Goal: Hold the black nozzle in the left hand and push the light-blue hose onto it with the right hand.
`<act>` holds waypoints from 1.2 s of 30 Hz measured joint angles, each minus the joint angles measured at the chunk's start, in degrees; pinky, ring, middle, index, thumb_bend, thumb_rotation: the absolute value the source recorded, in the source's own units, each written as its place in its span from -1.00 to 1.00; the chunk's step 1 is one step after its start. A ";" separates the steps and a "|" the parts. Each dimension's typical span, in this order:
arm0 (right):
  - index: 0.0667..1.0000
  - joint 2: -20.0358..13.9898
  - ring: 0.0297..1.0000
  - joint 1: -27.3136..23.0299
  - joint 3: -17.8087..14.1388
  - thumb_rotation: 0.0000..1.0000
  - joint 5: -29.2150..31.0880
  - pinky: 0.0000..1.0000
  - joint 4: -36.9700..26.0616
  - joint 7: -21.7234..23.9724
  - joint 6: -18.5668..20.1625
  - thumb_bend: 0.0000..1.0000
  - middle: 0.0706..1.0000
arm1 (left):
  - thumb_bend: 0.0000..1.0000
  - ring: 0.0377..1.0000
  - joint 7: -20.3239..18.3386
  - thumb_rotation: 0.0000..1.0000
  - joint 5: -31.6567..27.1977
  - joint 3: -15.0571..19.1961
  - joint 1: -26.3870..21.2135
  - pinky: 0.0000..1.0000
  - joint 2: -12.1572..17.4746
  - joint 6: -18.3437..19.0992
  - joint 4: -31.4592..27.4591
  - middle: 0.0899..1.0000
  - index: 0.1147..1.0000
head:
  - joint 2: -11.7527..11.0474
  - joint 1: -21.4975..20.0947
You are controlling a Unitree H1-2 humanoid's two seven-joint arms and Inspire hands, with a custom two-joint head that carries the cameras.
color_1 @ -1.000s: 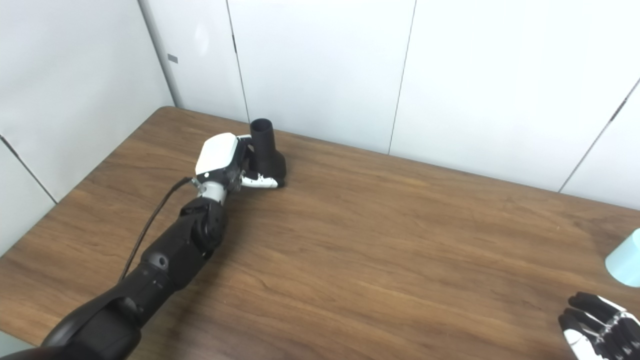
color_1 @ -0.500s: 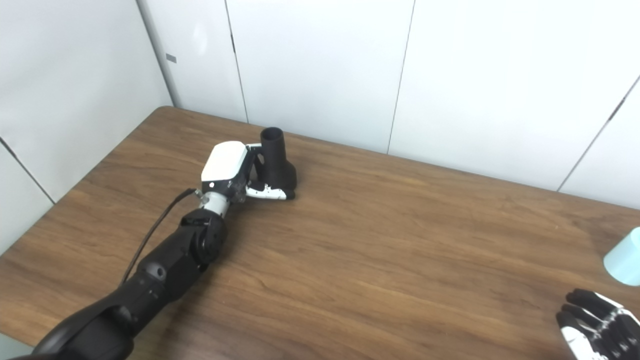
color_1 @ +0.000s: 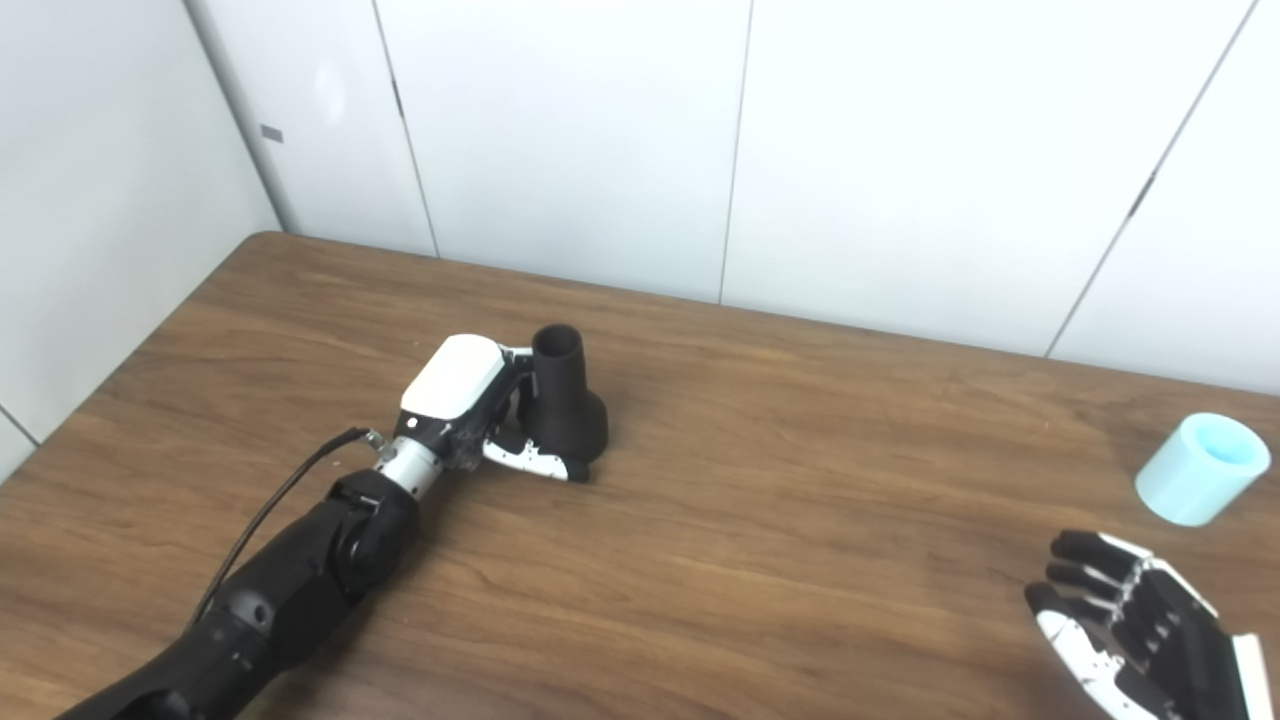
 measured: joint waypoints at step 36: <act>0.60 -4.58 0.62 -16.03 -11.43 -0.38 -12.01 0.39 3.85 -12.71 -0.15 0.47 0.62 | 0.05 -0.05 -1.72 -1.00 5.53 -14.31 3.92 -0.20 -1.11 -13.32 -12.94 -0.13 -0.17 | 0.00 -23.73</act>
